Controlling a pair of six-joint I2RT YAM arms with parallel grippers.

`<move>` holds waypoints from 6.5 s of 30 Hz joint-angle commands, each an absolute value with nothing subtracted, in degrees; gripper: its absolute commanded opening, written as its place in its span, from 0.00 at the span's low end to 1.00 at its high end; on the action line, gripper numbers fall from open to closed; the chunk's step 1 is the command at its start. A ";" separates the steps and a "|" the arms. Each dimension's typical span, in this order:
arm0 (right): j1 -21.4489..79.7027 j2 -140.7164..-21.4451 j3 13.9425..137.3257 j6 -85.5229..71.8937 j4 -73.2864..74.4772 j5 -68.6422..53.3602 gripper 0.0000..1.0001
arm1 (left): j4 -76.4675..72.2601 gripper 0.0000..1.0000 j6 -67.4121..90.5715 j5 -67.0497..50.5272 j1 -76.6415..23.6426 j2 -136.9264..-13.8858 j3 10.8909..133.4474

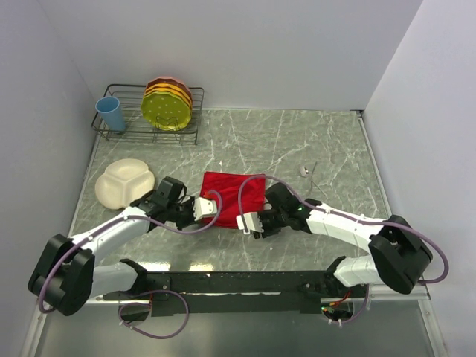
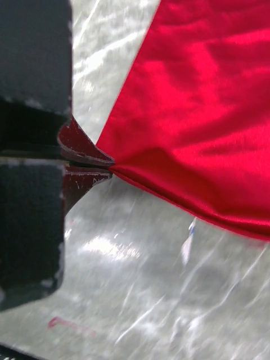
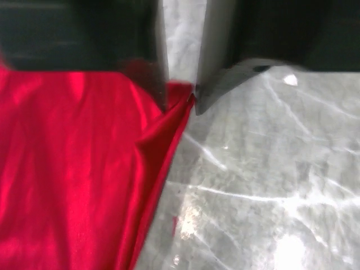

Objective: Fold the napkin into a case and place the utensils inside
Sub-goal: Turn over the upper triangle folded napkin at the center of the board, then pick up the lower triangle-folded napkin from the center of the board, then fold the lower triangle-folded napkin at the center of the board.

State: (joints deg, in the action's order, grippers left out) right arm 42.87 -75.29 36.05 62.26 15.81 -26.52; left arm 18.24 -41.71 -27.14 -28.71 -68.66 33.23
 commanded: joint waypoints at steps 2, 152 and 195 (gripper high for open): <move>43.42 -68.84 37.61 54.87 19.33 -25.40 0.71 | 24.60 0.31 -42.55 -29.88 -29.27 -63.11 32.52; 42.45 -86.22 47.99 66.97 23.82 -19.16 0.00 | 13.18 0.43 5.01 -36.21 -16.78 -87.80 52.47; 42.80 -85.52 49.39 65.66 25.83 -20.22 0.24 | 15.73 0.01 3.17 -31.38 -18.46 -93.78 49.75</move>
State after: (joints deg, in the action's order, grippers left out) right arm 42.28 -87.96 48.40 65.58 25.06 -19.16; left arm 15.31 3.68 -32.23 -18.26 -93.56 49.25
